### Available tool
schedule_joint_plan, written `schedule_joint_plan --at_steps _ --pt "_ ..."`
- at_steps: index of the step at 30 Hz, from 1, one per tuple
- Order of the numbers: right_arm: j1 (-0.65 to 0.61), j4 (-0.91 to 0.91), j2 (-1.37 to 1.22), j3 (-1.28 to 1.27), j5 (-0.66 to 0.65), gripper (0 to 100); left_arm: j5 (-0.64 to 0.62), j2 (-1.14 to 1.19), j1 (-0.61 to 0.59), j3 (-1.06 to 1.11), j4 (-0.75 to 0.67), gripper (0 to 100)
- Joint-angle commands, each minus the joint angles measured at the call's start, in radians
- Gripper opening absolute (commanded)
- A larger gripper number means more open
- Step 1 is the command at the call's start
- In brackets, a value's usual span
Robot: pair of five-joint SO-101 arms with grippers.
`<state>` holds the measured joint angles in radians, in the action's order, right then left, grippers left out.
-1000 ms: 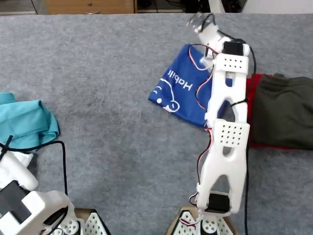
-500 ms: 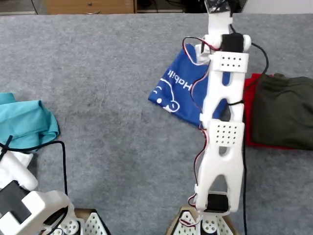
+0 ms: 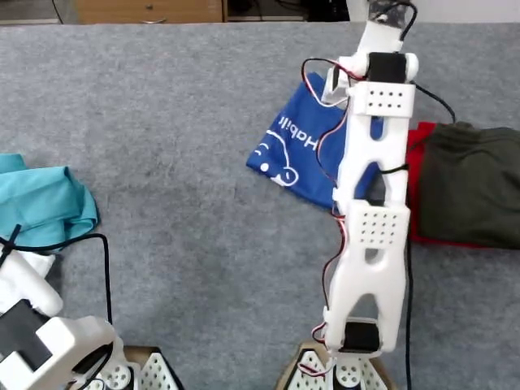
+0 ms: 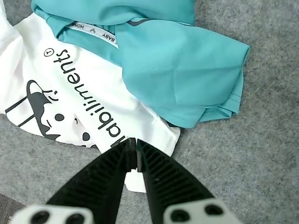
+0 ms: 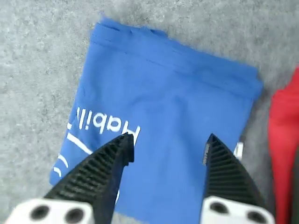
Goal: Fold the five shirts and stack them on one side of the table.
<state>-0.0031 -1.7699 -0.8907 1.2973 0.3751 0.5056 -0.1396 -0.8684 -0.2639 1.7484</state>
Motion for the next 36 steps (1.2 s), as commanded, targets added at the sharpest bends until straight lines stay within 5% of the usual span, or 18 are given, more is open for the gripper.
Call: schedule_joint_plan --at_steps 1,5,17,24,32,36 --pt "-0.008 -0.017 0.094 -0.188 0.094 33.5 0.002 -0.047 -0.009 0.028 0.011 2" --pt "-0.001 0.012 0.087 -0.344 0.17 41.5 0.0 -0.047 -0.008 0.075 0.011 2" --pt "-0.005 0.275 -0.108 -0.374 0.181 41.5 0.0 -0.047 -0.008 0.089 0.011 2" --pt "-0.028 0.273 -0.176 -0.326 0.173 40.5 0.0 -0.047 -0.006 0.089 0.011 2" --pt "-0.028 0.235 -0.225 -0.24 0.127 6.0 0.0 -0.047 -0.006 0.086 0.011 2" --pt "-0.025 0.172 -0.234 -0.166 0.057 0.5 0.0 -0.047 -0.006 0.081 0.011 2"
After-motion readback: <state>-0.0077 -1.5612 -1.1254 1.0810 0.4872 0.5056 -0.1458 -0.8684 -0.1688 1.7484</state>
